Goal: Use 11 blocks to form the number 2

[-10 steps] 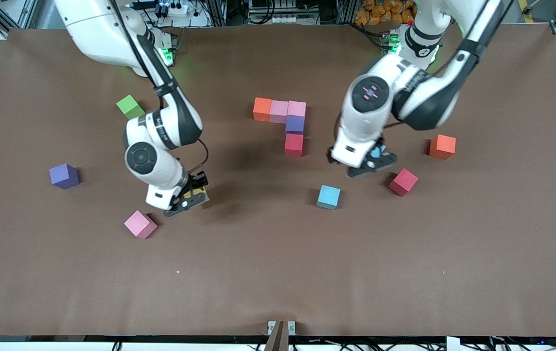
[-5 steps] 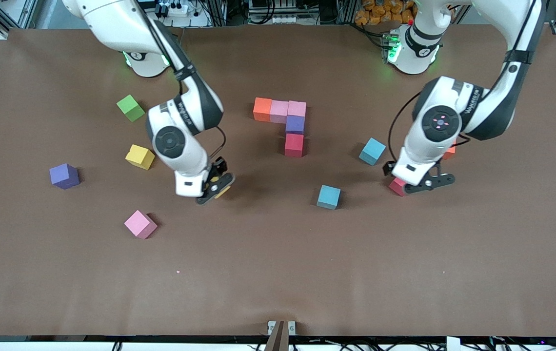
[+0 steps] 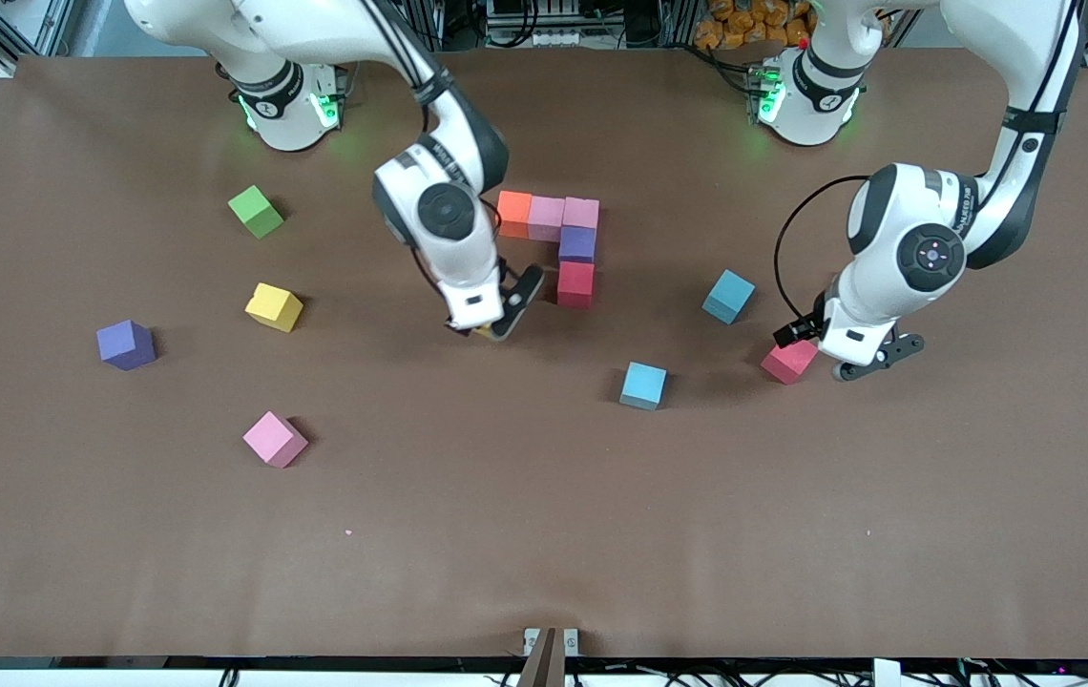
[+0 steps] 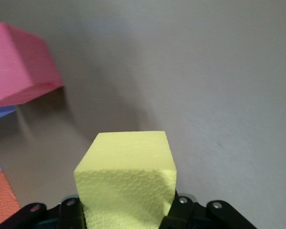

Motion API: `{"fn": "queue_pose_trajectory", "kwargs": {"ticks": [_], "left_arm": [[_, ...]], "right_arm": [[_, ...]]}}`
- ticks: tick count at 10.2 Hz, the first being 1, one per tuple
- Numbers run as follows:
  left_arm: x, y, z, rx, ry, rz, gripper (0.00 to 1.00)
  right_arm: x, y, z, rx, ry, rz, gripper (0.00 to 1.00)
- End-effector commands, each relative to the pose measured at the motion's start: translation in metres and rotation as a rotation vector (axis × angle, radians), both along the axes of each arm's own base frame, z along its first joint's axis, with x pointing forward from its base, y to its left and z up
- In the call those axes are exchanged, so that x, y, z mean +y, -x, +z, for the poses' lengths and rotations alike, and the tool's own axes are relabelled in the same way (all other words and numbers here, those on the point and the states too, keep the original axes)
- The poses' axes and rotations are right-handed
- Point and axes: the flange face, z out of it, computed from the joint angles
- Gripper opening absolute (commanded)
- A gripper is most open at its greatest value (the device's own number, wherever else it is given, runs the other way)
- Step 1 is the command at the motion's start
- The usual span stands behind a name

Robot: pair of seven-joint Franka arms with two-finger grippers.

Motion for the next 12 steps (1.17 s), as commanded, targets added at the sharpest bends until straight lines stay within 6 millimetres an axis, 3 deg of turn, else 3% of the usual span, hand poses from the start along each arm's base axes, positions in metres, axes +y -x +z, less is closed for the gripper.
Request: {"fn": "queue_pose_trajectory", "kwargs": {"ticks": [1, 4, 7, 12], "left_arm": [[0.009, -0.003, -0.032, 0.007, 0.01, 0.097, 1.0], [0.003, -0.004, -0.04, 0.008, -0.005, 0.213, 1.0], [0.003, -0.003, -0.052, 0.012, -0.004, 0.224, 1.0], [0.001, -0.014, -0.045, -0.024, 0.0, 0.302, 1.0]], "right_arm": [[0.012, 0.013, -0.016, -0.019, 0.053, 0.171, 0.25], [0.028, 0.024, -0.037, -0.016, 0.062, 0.307, 0.25], [0.053, 0.034, -0.049, -0.018, 0.061, 0.377, 0.25], [0.075, 0.055, -0.058, 0.018, 0.043, 0.359, 0.25]]}}
